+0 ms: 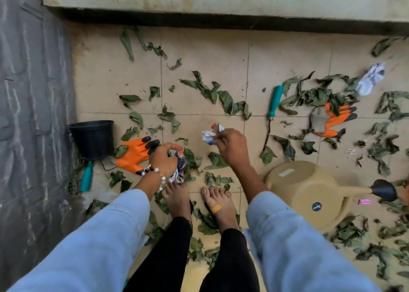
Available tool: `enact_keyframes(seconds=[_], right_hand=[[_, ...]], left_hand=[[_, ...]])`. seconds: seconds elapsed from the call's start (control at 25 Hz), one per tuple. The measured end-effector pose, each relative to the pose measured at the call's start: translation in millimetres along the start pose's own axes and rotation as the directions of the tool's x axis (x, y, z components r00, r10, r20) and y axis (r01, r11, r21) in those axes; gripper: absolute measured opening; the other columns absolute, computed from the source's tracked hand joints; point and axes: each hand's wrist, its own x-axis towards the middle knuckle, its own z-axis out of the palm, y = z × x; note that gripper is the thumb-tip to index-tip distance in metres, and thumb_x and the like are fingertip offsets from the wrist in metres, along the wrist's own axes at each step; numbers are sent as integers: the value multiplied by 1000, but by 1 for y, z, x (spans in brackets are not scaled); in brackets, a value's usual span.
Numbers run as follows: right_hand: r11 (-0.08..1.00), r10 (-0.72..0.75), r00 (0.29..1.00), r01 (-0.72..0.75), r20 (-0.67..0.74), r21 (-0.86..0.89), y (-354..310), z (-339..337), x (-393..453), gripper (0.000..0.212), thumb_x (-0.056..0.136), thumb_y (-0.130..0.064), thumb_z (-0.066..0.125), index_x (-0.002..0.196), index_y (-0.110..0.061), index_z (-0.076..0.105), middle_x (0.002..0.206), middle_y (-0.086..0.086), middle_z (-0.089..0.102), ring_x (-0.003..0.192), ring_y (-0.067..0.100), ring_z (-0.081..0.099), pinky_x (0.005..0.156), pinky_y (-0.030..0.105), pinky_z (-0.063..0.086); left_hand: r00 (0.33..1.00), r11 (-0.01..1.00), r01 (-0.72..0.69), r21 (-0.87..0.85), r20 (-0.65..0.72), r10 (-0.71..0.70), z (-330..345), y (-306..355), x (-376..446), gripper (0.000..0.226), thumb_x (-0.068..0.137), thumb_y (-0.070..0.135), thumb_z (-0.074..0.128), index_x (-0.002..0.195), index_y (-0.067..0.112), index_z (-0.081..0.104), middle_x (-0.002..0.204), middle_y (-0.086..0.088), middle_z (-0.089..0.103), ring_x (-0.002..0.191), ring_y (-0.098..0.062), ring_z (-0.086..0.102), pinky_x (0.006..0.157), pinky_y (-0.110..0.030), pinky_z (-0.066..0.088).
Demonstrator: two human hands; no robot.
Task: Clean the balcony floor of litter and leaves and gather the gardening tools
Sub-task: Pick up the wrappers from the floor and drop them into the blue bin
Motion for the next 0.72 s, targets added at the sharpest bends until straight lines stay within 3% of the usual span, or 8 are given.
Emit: enact_keyframes(seconds=[0.08,0.16,0.24,0.36,0.48,0.52,0.6,0.72], right_hand=[[933,116,993,-96,-38,346,-29,-32,-40,6,76,-14,73,79,-16,68,86,1,69,77,16,61,69,26,42],[791,247,969,-206,7,577,-57,-61,-76,17,73,-11,76,74,-18,61,75,-4,65,67,8,59,64,22,45],[585,345,937,-258,52,769,-88,-100,-109,24,76,-7,75,74,-17,54,74,4,62,68,18,63,64,32,55],[243,436,892,-248,123,938,-142,-169,-156,27,81,4,69,85,-11,47,79,10,61,65,22,62,58,36,55],[58,493,858,-199,145,978,-183,-227,-197,33,81,3,69,103,-9,48,93,14,68,69,23,67,59,34,56],[45,519,845,-178,129,983,-192,-240,-205,29,81,1,70,102,-10,53,94,13,69,72,24,68,60,34,56],[96,555,831,-123,50,988,-207,-269,-226,19,80,-4,73,90,-15,62,89,10,71,75,23,69,64,33,57],[380,528,832,-50,-172,924,-217,-306,-255,15,80,-11,73,81,-24,67,79,-2,69,74,15,66,67,28,53]], left_hand=[[998,991,51,-122,-34,-55,-12,22,-33,34,86,-4,46,104,12,69,104,-22,66,73,-34,53,60,-34,43],[995,950,80,-301,-28,-92,-23,46,-63,30,89,4,45,98,20,69,111,-25,65,79,-33,56,67,-36,44],[996,906,90,-413,17,-91,-40,82,-106,22,92,19,52,110,25,63,121,-18,63,94,-28,58,82,-37,47],[997,933,68,-355,52,-53,-70,135,-177,62,88,50,60,138,18,45,132,-5,52,122,-27,51,106,-41,40],[989,935,59,-350,148,-7,-94,178,-238,63,71,72,64,104,18,72,118,-8,68,109,-29,63,102,-46,46],[984,928,78,-365,179,-13,-97,186,-249,66,63,77,67,90,18,76,107,-11,72,102,-31,66,98,-48,49],[967,904,145,-402,250,-44,-97,197,-265,83,40,82,76,87,14,77,100,-13,74,96,-34,69,94,-53,51],[939,864,231,-447,334,-79,-101,222,-312,94,34,70,86,102,6,74,104,-20,71,96,-40,69,89,-59,51]])
